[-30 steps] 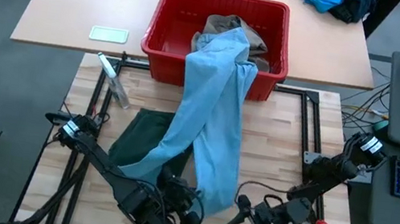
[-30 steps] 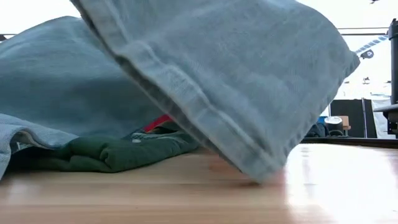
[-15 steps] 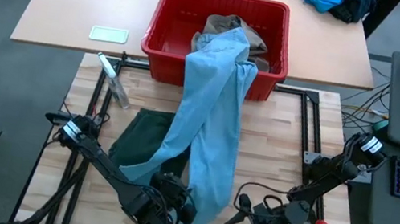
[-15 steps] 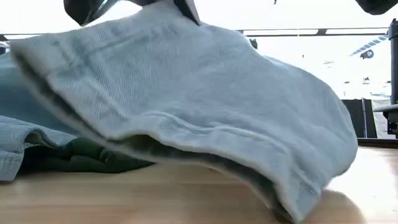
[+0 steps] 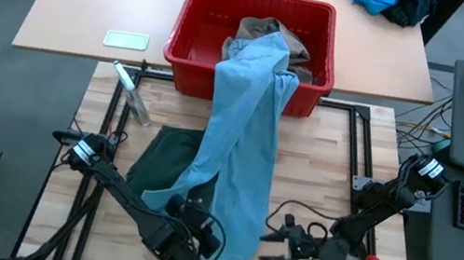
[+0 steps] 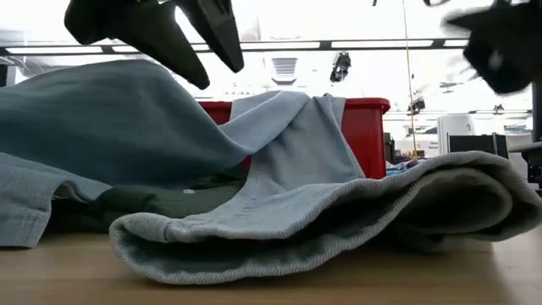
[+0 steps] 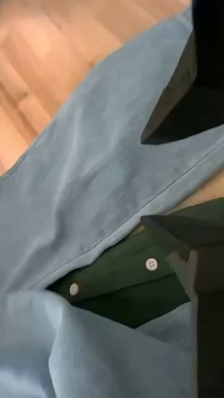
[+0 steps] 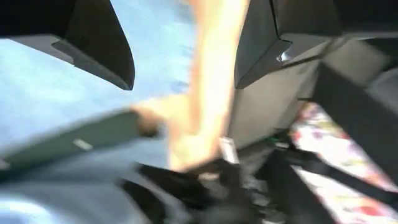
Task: Fold Laundry from Bin
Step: Fold the blue jeans
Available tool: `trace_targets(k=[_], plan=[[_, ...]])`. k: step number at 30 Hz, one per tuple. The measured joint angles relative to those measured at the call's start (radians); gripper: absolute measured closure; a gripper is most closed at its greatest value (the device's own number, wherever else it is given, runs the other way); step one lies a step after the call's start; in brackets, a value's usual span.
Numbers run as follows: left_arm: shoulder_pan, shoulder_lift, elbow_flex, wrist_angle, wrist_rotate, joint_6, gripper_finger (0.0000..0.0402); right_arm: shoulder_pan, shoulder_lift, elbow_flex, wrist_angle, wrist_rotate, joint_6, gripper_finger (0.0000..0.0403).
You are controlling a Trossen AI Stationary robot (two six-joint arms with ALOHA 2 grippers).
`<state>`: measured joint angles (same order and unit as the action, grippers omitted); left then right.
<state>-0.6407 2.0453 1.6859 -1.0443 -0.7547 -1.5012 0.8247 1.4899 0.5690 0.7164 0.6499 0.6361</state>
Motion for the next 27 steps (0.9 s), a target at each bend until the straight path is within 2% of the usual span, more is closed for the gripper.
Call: trace_targets(k=[5, 11, 14, 19, 22, 27], plan=[[0.000, 0.007, -0.002, 0.106, 0.045, 0.192, 0.0195, -0.023, 0.000, 0.000, -0.164, 0.035, 0.160, 0.0147], [0.000, 0.046, -0.006, 0.315, 0.157, 0.446, 0.0204, -0.033, 0.004, 0.000, -0.288, 0.023, 0.276, 0.0174], [0.000, 0.082, -0.003, 0.401, 0.160, 0.557, 0.0212, -0.033, 0.004, 0.000, -0.384, 0.019, 0.383, 0.0181], [0.025, 0.155, 0.000, 0.442, 0.154, 0.569, 0.0232, -0.027, 0.004, -0.001, -0.470, -0.073, 0.465, 0.0183], [0.048, 0.195, 0.000, 0.442, 0.152, 0.549, 0.0254, -0.015, 0.004, -0.001, -0.471, -0.083, 0.519, 0.0183], [0.069, 0.246, 0.000, 0.441, 0.144, 0.512, 0.0302, -0.009, 0.004, -0.001, -0.474, -0.185, 0.585, 0.0159]])
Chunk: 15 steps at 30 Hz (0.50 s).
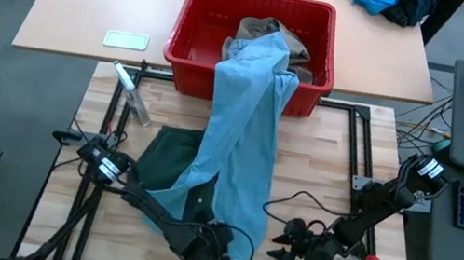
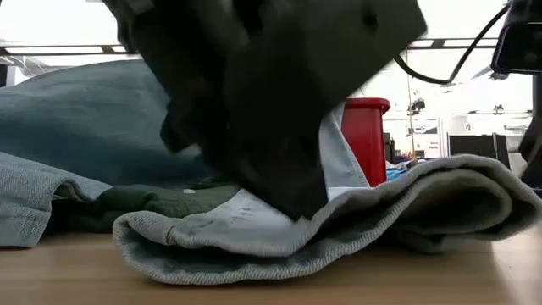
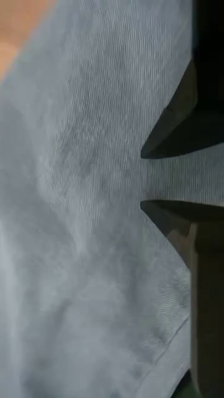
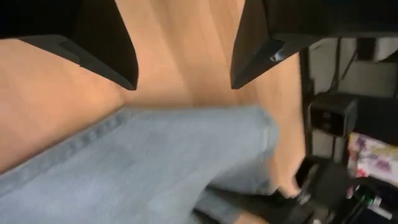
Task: Fold Laundry from Bin
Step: Fold the blue jeans
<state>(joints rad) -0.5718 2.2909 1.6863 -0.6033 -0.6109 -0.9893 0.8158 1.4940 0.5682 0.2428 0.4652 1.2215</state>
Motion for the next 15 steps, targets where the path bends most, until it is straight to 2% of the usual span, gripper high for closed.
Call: trace_targets(k=[3, 8, 12, 15], plan=[[0.004, 0.014, 0.000, -0.028, -0.008, -0.066, 0.0327, 0.001, 0.000, 0.000, -0.006, -0.022, 0.042, 0.0130], [0.005, 0.018, -0.016, -0.145, -0.057, -0.280, 0.0355, -0.026, 0.017, 0.000, -0.030, -0.011, 0.077, 0.0077], [0.004, 0.018, -0.020, -0.155, -0.059, -0.306, 0.0364, -0.071, 0.048, 0.000, -0.020, 0.009, 0.079, 0.0047], [0.004, 0.018, -0.020, -0.155, -0.055, -0.307, 0.0364, -0.110, 0.077, 0.000, 0.004, 0.007, 0.067, 0.0040]])
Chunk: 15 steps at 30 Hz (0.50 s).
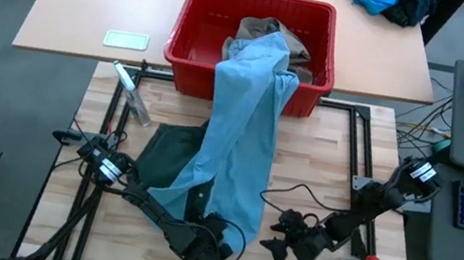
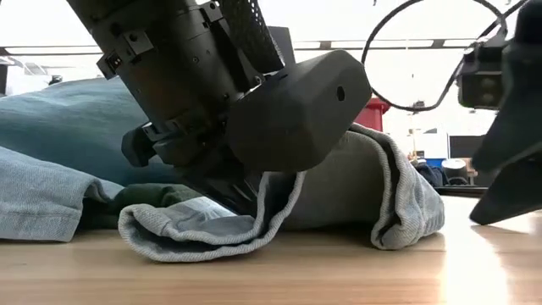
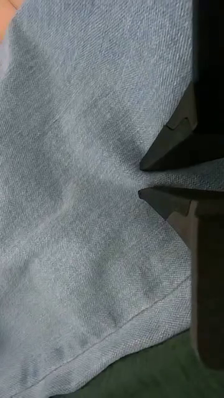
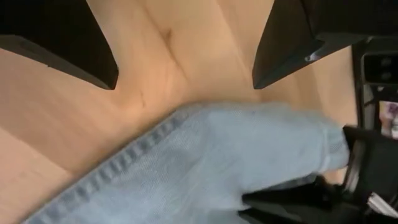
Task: Fold Laundry from Bin
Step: Fold the blue jeans
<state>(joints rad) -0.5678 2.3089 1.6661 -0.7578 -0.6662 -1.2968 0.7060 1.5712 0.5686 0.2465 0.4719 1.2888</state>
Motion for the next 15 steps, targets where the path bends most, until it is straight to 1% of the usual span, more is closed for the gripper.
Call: trace_targets(k=[2, 6, 8, 10, 13, 15], plan=[[0.000, 0.000, 0.000, 0.000, 0.001, 0.000, 0.0364, -0.023, 0.020, 0.000, 0.048, -0.002, -0.033, 0.0039], [-0.001, 0.001, -0.001, 0.002, -0.011, 0.000, 0.0364, -0.069, 0.074, 0.000, 0.217, -0.027, -0.133, 0.0039], [-0.001, 0.002, -0.002, 0.002, -0.017, 0.000, 0.0364, -0.084, 0.099, 0.000, 0.313, -0.047, -0.202, 0.0039], [-0.001, 0.002, -0.001, 0.001, -0.018, 0.000, 0.0364, -0.091, 0.123, 0.000, 0.425, -0.066, -0.305, 0.0039], [-0.003, 0.002, 0.004, -0.002, -0.016, 0.000, 0.0364, -0.090, 0.123, -0.001, 0.598, -0.138, -0.422, 0.0039], [-0.007, 0.003, 0.010, -0.003, -0.016, 0.003, 0.0364, -0.084, 0.093, -0.001, 0.668, -0.181, -0.445, 0.0039]])
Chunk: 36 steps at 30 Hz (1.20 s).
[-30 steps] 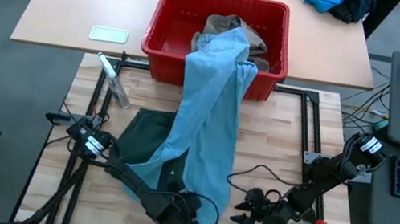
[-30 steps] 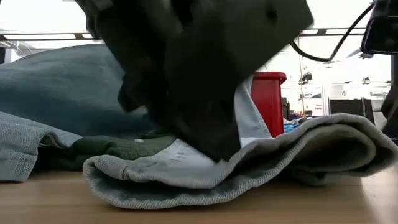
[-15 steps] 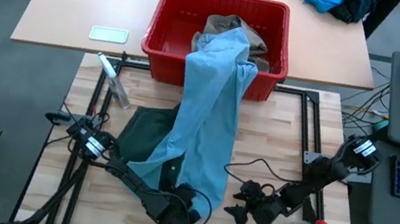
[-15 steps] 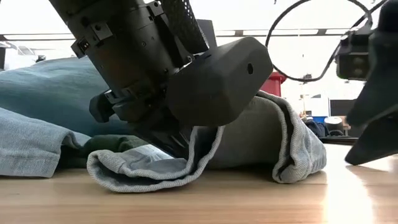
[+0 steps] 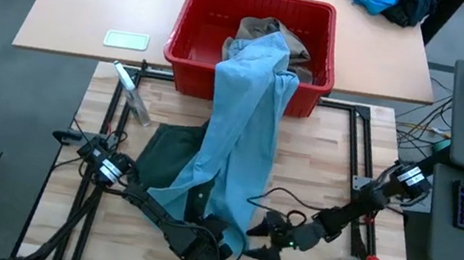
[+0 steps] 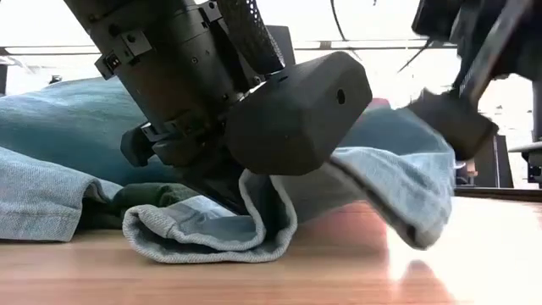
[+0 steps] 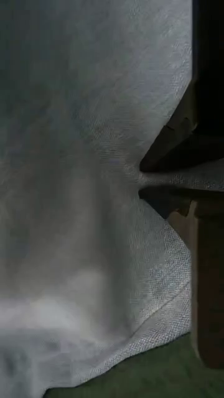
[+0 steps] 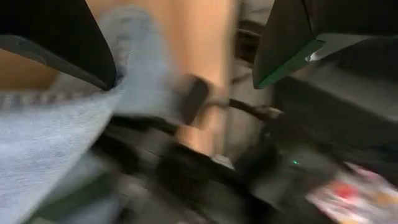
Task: Fold Laundry from Bin
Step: Fold the blue jeans
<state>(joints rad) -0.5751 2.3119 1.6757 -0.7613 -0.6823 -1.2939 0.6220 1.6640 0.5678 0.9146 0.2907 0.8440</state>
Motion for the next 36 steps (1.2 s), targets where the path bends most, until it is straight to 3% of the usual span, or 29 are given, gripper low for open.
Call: trace_targets(k=[3, 6, 11, 14, 16, 19, 23, 31, 36], plan=[[-0.008, 0.001, 0.017, -0.007, 0.014, 0.001, 0.0364, 0.026, -0.074, 0.001, -0.018, -0.033, 0.032, 0.0039], [-0.021, 0.003, 0.045, -0.009, 0.024, 0.018, 0.0364, 0.061, -0.150, 0.001, -0.145, -0.026, 0.071, 0.0039], [-0.034, 0.003, 0.111, -0.001, 0.108, 0.102, 0.0364, 0.126, -0.253, 0.001, -0.356, 0.145, 0.105, 0.0039], [-0.041, 0.003, 0.155, -0.002, 0.203, 0.186, 0.0364, 0.149, -0.270, 0.001, -0.408, 0.229, 0.086, 0.0039], [-0.049, 0.003, 0.185, -0.016, 0.209, 0.219, 0.0364, 0.152, -0.259, 0.001, -0.402, 0.247, 0.070, 0.0039], [-0.061, 0.003, 0.256, -0.115, 0.210, 0.235, 0.0364, 0.150, -0.230, 0.001, -0.408, 0.252, 0.064, 0.0039], [-0.082, 0.002, 0.393, -0.364, 0.192, 0.212, 0.0364, 0.150, -0.207, 0.001, -0.409, 0.253, 0.072, 0.0039], [-0.151, -0.002, 0.611, -0.806, 0.068, 0.138, 0.0364, 0.150, -0.208, 0.001, -0.408, 0.277, 0.044, 0.0039], [-0.165, -0.048, 0.618, -0.802, 0.058, 0.181, 0.0364, 0.150, -0.208, 0.001, -0.407, 0.286, 0.034, 0.0039]])
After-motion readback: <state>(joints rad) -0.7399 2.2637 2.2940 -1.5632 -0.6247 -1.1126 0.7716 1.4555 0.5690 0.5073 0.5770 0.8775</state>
